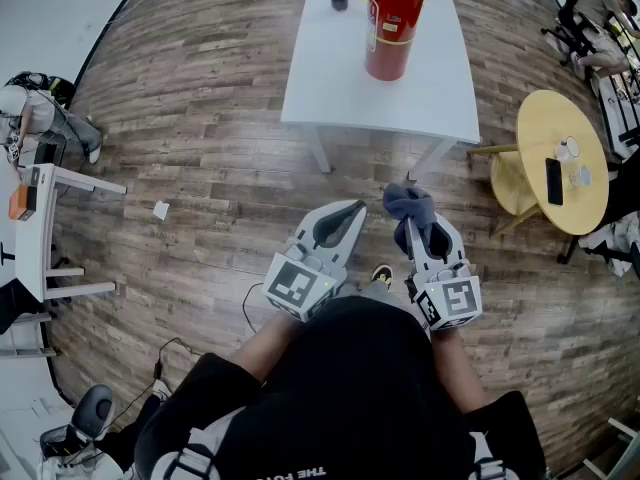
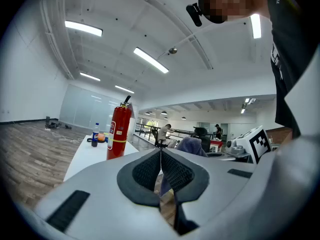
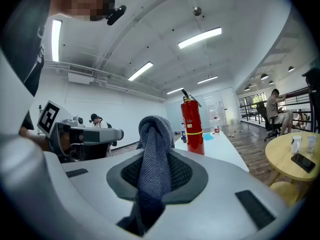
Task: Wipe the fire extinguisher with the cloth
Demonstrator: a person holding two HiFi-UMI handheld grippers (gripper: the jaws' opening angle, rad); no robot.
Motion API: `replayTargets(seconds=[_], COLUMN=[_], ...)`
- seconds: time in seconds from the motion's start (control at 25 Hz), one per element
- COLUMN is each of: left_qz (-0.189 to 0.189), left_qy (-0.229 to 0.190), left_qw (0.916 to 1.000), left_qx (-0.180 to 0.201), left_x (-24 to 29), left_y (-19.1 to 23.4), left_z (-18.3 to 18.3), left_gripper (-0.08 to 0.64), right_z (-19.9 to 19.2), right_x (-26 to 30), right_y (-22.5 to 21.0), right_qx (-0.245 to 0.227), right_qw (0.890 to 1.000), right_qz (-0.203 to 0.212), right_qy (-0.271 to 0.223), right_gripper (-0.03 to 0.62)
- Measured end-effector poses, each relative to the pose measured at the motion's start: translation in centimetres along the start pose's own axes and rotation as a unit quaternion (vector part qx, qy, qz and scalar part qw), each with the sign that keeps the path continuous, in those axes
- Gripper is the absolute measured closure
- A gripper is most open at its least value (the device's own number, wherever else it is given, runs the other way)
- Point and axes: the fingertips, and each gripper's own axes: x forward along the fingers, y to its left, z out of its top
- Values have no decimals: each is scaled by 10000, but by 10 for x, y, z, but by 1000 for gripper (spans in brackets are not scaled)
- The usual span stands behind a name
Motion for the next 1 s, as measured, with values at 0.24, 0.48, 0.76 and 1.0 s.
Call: replayTargets(seconds=[0.24, 0.48, 0.76, 1.0], left_qz=[4, 4, 35, -117], left_qy=[21, -4, 17, 7], left_qw=[10000, 10000, 9999, 9998], left_qx=[-56, -82, -112, -163], left_x=[-3, -6, -12, 8], left_y=[9, 21, 48, 72], left_z=[-1, -2, -2, 3], left_gripper=[534, 534, 534, 534], right_z=[-4, -9, -5, 6], right_x=[6, 18, 37, 58], right_y=[8, 17, 19, -3], right_qx=[24, 66, 123, 316], right_qw=[9999, 9998, 9999, 9990], right_qz=[11, 125, -41, -271], right_qy=[110, 125, 27, -138], right_gripper=[518, 518, 518, 519])
